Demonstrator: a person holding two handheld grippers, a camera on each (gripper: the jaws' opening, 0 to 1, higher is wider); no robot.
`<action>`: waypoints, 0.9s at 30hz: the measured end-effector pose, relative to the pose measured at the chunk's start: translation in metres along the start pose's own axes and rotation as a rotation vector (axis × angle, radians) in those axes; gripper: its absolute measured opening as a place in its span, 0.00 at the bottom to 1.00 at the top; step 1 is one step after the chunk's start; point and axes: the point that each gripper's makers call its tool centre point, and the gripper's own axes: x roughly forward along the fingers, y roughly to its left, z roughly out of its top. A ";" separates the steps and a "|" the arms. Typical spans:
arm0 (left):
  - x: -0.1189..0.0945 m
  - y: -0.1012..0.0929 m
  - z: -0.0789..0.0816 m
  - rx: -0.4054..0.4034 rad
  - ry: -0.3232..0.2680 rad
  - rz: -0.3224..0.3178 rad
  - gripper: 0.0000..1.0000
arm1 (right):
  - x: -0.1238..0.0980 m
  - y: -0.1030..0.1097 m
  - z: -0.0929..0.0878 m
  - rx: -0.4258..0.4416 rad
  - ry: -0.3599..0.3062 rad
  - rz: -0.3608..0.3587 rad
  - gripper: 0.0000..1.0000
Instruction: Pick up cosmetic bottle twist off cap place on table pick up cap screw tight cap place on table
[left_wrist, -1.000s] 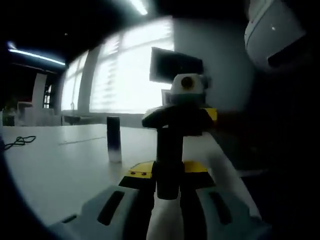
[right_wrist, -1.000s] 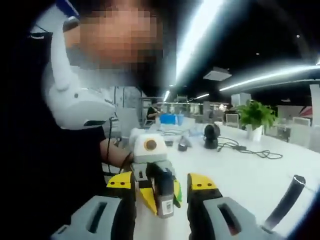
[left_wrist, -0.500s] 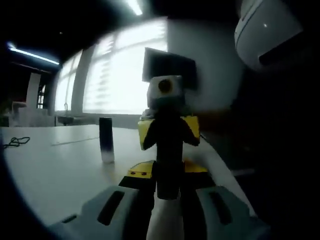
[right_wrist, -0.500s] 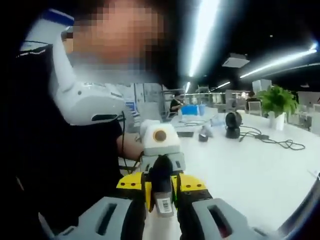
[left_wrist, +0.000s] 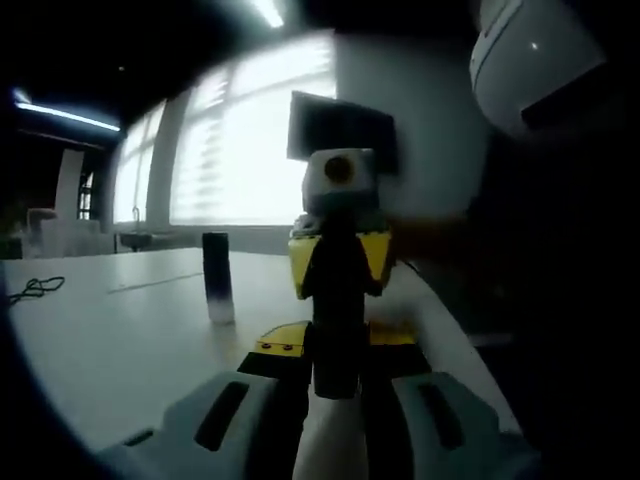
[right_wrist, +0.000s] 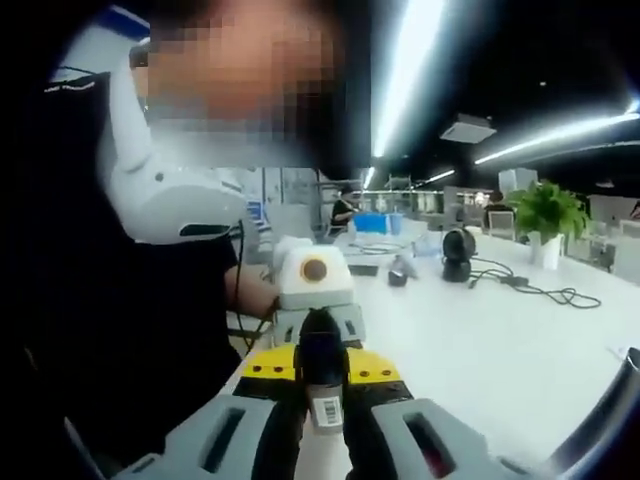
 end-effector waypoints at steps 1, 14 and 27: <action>0.000 0.000 0.000 0.001 0.002 0.000 0.09 | 0.000 0.000 0.000 -0.001 -0.001 -0.004 0.09; -0.003 0.013 0.002 0.003 -0.014 0.056 0.08 | 0.007 -0.006 0.005 -0.016 -0.018 -0.138 0.09; -0.004 0.018 0.000 0.015 -0.010 0.082 0.08 | 0.004 -0.011 0.004 -0.032 -0.024 -0.285 0.09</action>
